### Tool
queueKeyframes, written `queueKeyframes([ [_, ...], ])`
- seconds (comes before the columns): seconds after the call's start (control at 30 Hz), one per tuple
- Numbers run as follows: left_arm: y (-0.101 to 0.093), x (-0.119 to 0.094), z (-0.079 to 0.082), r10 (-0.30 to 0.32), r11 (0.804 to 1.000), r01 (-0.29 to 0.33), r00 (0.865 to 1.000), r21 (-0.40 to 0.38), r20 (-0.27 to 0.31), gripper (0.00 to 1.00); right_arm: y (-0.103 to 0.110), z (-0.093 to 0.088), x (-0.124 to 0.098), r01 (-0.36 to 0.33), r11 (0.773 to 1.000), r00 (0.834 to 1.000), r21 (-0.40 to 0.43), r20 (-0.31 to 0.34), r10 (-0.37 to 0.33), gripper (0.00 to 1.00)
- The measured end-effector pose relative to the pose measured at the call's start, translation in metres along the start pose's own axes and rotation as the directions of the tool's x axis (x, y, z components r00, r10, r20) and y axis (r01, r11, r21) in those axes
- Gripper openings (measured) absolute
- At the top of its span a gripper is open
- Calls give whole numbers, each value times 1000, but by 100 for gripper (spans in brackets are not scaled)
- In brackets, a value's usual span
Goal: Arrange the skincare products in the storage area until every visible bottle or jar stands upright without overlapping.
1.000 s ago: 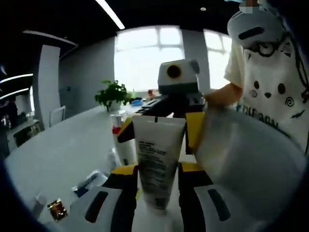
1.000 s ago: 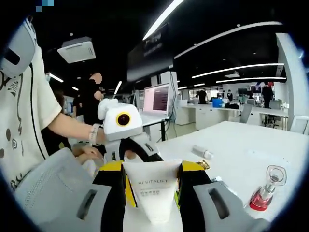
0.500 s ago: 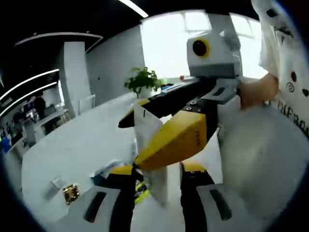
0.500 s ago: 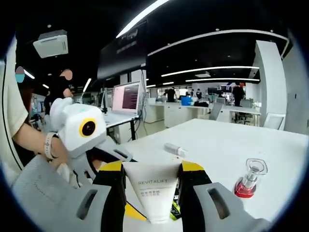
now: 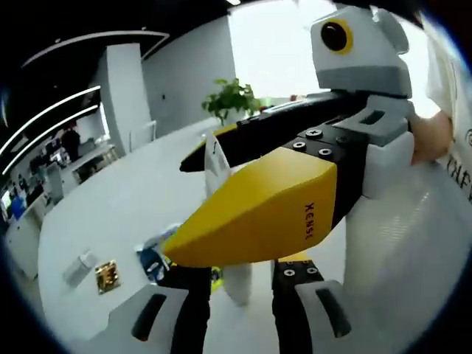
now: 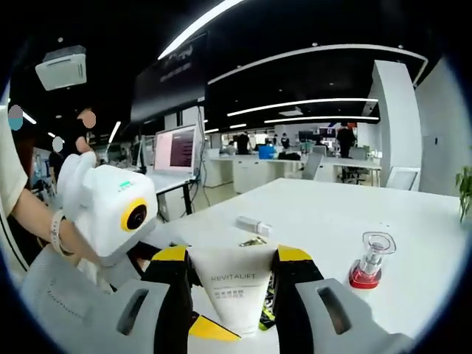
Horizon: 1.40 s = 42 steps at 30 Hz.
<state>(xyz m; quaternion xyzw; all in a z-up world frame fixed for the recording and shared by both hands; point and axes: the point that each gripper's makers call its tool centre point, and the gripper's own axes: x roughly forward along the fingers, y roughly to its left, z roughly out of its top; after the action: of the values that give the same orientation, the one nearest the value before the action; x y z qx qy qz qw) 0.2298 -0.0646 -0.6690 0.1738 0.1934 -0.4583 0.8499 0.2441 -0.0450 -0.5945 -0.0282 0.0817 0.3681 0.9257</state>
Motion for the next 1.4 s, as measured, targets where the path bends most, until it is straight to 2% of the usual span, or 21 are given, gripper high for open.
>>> queueKeyframes([
  [0.07,2,-1,-4,4,1000,-4,1000,12,-21,23,-1,0,-1,6,1000,1000,0,-2,-6,42],
  [0.23,6,-2,-6,19,1000,-19,999,-11,-27,15,-5,0,-4,21,1000,1000,7,-6,-21,42],
  [0.33,6,-1,-6,19,1000,-19,999,-10,-29,15,-5,-1,-5,25,1000,1000,9,-7,-25,42],
  [0.43,6,0,-5,22,999,-21,999,29,-27,14,-6,-1,-6,30,999,999,11,-10,-30,43],
  [0.53,7,1,-5,5,1000,-4,1000,26,-24,14,-9,-2,-8,30,999,999,23,-16,-30,43],
  [0.67,8,3,-5,-15,998,15,1000,62,-6,13,-11,-2,-9,17,999,999,27,-37,-16,43],
  [0.8,10,6,-4,-29,996,31,999,86,-20,12,-14,-4,-12,6,999,999,45,-45,-4,41],
  [0.83,10,7,-3,-36,992,38,999,123,-18,11,-15,-5,-12,-3,999,999,51,-51,6,41],
  [0.93,11,8,-3,-55,990,56,998,128,-13,11,-13,-7,-12,-22,999,998,46,-58,24,42],
  [1.03,10,9,-2,-71,986,72,997,148,-10,11,-11,-10,-14,-52,999,995,15,-83,53,45],
  [1.17,9,10,0,-101,983,100,995,152,-5,11,-14,-6,-20,-111,992,988,-57,-110,104,42],
  [1.23,11,10,1,-107,984,106,994,140,0,11,-12,-5,-20,-179,979,975,-96,-148,164,41],
  [1.33,10,10,1,-145,979,142,989,147,8,12,-19,-1,-17,-221,961,964,-166,-187,190,39],
  [1.4,11,10,2,-155,978,152,988,142,7,12,-18,-1,-17,-278,940,945,-197,-233,230,39],
])
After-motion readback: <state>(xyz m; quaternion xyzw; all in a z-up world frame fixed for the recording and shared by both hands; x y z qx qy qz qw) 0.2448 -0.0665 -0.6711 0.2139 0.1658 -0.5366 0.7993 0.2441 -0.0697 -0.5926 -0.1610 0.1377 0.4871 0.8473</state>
